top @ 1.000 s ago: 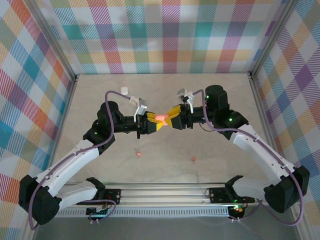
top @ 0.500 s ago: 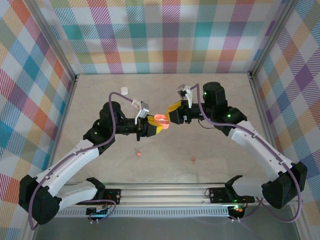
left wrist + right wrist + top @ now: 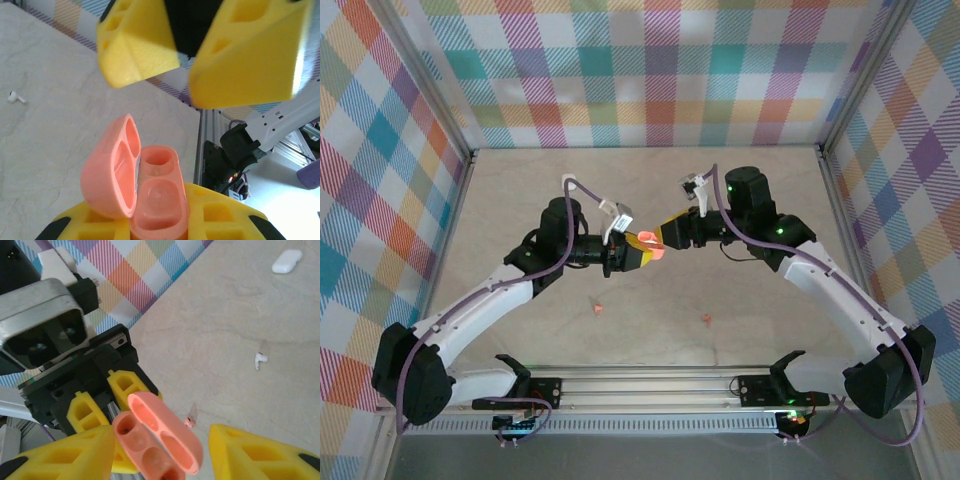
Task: Insert wireless bluetooth earbuds into charging case
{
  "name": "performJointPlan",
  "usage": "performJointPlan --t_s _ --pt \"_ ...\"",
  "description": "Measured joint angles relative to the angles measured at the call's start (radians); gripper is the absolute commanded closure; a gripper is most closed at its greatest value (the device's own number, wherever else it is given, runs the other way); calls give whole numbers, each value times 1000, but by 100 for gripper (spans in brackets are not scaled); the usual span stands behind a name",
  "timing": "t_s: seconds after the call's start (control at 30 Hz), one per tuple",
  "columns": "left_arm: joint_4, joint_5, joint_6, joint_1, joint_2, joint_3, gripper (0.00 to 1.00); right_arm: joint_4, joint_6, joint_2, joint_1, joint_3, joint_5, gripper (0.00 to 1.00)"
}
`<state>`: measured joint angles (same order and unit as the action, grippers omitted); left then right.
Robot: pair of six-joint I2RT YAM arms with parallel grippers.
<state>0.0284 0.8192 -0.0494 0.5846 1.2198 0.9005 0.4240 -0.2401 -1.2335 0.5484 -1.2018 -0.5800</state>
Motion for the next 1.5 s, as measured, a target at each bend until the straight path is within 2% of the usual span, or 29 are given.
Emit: performJointPlan --t_s 0.23,0.4,0.53,0.7,0.83,1.03,1.2,1.5 --pt "7 -27 -30 -33 16 -2 100 183 -76 0 -23 -76 72 44" --pt "30 -36 -47 -51 16 -36 100 317 -102 33 -50 -70 141 54" --pt "31 -44 -59 -52 14 -64 100 392 -142 100 -52 23 233 62" --pt "31 -51 -64 -58 -15 -107 100 435 -201 111 -52 192 304 63" --pt "29 -51 -65 -58 -61 -128 100 434 -230 62 -52 321 307 65" --pt "29 -51 -62 -58 -109 -152 100 412 -250 -40 -51 418 308 72" --pt "28 -54 -62 -58 -117 -166 100 400 -269 -102 -18 436 342 68" --pt "27 -54 -61 -58 -117 -166 100 400 -281 -168 87 408 495 62"
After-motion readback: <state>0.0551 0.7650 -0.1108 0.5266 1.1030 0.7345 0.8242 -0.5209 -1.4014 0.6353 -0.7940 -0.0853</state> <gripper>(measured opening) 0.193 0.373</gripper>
